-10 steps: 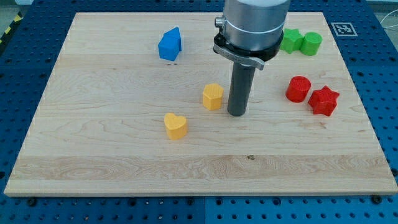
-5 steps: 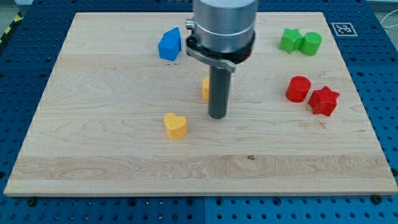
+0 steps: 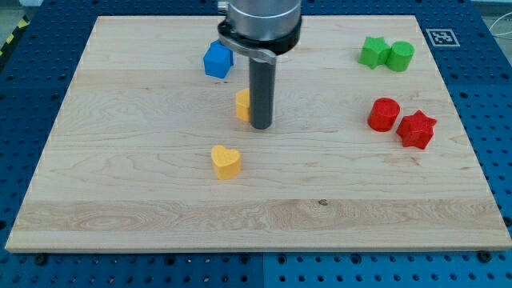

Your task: Push the yellow hexagon to the center

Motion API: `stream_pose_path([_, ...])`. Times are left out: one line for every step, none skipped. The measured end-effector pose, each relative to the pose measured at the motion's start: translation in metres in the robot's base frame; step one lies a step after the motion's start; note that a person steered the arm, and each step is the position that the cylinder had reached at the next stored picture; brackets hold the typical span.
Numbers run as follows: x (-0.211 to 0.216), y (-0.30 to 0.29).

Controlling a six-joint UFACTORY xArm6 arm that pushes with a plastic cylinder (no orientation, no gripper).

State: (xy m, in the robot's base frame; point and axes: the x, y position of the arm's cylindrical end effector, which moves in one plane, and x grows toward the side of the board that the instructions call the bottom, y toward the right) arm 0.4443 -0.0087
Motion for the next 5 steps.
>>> stream_pose_path([-0.01,-0.023])
stream_pose_path([-0.025,-0.044])
stream_pose_path([-0.032,-0.056])
stream_pose_path([-0.025,-0.047])
stream_pose_path([-0.019,-0.014])
